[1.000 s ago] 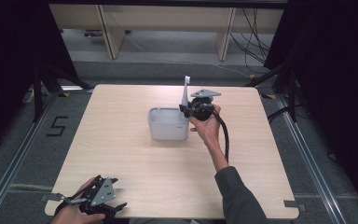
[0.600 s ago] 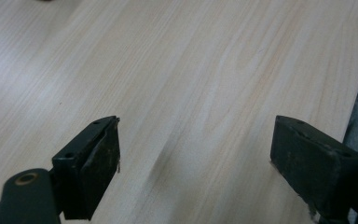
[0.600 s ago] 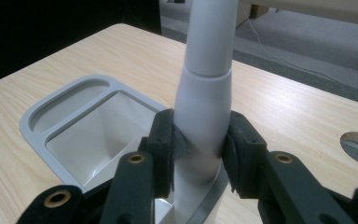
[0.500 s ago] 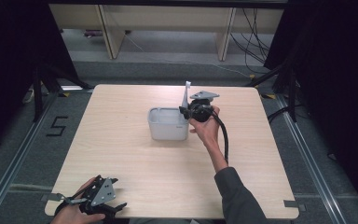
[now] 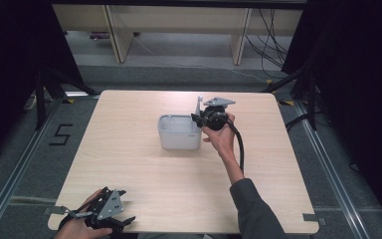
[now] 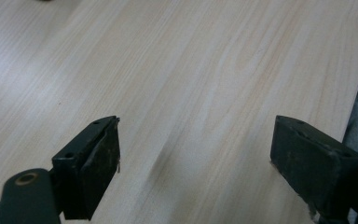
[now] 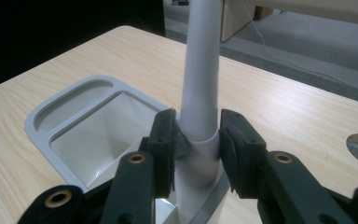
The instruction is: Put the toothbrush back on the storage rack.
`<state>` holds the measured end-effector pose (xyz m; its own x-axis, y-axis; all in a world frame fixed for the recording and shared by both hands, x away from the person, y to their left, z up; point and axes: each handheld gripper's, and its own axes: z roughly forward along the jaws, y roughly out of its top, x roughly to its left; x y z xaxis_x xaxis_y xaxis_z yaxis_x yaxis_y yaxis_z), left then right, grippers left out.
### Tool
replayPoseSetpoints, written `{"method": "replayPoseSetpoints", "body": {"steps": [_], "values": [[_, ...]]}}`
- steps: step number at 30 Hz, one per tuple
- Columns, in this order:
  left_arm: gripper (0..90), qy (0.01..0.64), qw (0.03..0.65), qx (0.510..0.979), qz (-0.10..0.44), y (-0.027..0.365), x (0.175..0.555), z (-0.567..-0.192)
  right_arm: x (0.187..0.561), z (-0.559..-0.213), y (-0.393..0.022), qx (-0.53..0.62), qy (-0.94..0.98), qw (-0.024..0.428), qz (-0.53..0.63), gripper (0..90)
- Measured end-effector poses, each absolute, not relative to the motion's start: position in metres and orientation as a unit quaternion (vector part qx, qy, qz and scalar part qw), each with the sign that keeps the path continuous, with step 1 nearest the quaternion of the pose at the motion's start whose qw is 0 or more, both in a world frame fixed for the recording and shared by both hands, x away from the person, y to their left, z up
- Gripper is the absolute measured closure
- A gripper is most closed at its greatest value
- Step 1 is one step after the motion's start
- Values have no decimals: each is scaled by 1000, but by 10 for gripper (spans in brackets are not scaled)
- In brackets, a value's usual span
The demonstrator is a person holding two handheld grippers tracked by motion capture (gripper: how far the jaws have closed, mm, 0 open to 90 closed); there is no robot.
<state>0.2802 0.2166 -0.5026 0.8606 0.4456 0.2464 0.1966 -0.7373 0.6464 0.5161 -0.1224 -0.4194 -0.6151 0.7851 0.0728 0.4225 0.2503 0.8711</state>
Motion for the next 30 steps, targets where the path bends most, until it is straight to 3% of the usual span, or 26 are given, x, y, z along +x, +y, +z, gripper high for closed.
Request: {"method": "replayPoseSetpoints", "body": {"steps": [9,11,30], "values": [[155,177,317,911,196,217,280,-503,515,-415,-126,400,755,208,476,404],[155,177,317,911,196,217,280,-503,514,-414,-126,417,743,192,487,375],[155,182,322,908,196,216,280,-503,502,-409,-144,416,733,179,507,300]]}}
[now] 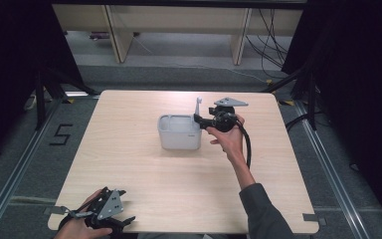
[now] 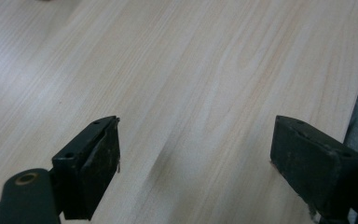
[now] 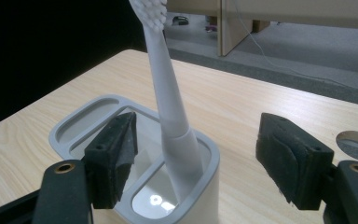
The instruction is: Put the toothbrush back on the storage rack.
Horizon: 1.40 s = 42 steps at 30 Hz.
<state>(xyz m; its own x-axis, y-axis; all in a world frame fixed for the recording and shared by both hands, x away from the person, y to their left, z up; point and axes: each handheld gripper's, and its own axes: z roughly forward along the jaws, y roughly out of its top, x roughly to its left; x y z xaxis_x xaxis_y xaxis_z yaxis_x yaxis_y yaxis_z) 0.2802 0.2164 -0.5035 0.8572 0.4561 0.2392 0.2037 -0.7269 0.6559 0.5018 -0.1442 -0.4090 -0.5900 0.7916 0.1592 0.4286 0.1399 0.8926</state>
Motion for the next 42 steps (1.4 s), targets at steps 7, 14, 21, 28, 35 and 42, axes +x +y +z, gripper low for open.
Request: {"method": "replayPoseSetpoints", "body": {"steps": [7,14,21,28,35,42], "values": [[155,182,321,908,196,216,280,-503,492,-408,-150,401,743,179,505,296],[155,182,321,909,196,216,280,-503,480,-411,-156,403,746,172,502,292],[155,178,316,911,197,217,280,-503,470,-414,-163,401,747,164,505,290],[155,181,321,909,196,216,280,-503,464,-417,-170,393,752,165,503,286],[155,178,316,911,196,216,280,-503,458,-420,-170,385,764,165,490,276],[155,178,316,911,196,216,280,-503,449,-423,-170,379,769,159,489,270]]}}
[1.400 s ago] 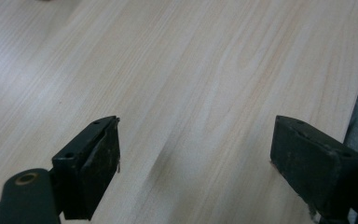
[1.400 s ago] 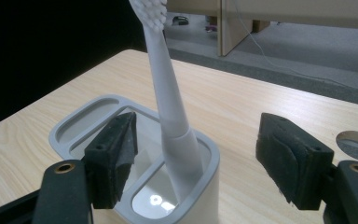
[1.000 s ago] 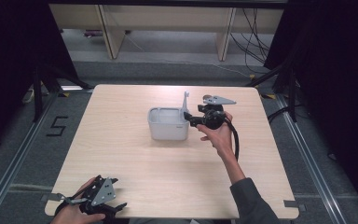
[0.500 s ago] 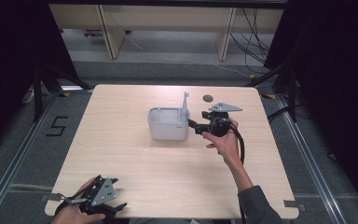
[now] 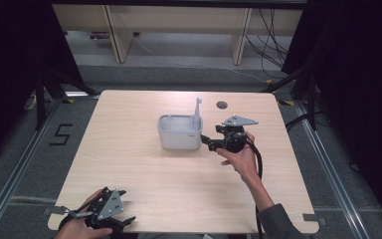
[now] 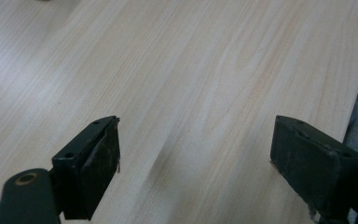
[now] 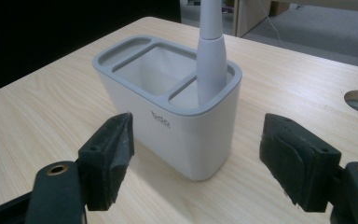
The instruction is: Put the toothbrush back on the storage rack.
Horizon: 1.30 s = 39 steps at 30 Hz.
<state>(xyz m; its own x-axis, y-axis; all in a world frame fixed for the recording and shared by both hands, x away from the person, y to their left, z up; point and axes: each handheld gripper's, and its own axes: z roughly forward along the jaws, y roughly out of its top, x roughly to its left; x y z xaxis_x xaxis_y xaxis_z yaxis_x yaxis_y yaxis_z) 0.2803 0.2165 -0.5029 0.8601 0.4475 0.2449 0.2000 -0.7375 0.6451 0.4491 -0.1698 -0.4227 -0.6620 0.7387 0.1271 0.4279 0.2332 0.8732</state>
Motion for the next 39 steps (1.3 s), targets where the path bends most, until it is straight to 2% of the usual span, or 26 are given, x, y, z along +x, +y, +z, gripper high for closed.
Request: {"method": "replayPoseSetpoints", "body": {"steps": [4,13,15,31,38,39], "values": [[155,178,316,911,196,216,280,-503,446,-423,-172,374,773,170,483,264],[155,178,316,911,197,216,280,-503,436,-424,-174,386,772,159,479,264],[155,178,316,911,196,216,280,-503,437,-426,-177,373,778,169,476,265],[155,182,322,908,197,216,280,-503,421,-438,-186,396,777,153,464,258],[155,181,321,908,197,216,280,-503,416,-442,-190,382,789,163,452,221],[155,181,322,908,197,216,280,-503,412,-443,-190,389,787,148,454,216]]}}
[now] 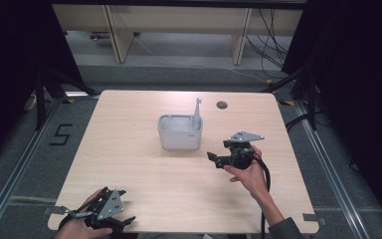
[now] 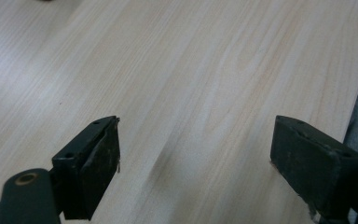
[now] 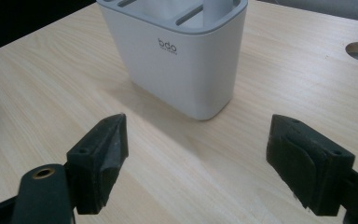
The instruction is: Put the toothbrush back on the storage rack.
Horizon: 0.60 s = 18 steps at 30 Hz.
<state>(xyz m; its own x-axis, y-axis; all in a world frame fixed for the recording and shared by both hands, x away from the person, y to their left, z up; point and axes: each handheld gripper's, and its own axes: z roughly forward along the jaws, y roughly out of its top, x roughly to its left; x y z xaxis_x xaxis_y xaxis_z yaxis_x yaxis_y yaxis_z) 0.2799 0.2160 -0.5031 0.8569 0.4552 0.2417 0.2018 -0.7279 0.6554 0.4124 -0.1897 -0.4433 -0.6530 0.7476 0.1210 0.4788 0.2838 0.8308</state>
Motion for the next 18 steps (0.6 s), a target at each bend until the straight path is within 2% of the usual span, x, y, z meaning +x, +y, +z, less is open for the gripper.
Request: {"method": "replayPoseSetpoints", "body": {"steps": [3,7,18], "values": [[155,177,317,911,198,216,280,-502,411,-444,-191,382,792,161,449,216],[155,176,317,911,198,216,280,-502,405,-452,-189,394,790,142,448,211],[155,176,317,911,198,216,280,-502,394,-463,-188,382,805,139,433,210]]}}
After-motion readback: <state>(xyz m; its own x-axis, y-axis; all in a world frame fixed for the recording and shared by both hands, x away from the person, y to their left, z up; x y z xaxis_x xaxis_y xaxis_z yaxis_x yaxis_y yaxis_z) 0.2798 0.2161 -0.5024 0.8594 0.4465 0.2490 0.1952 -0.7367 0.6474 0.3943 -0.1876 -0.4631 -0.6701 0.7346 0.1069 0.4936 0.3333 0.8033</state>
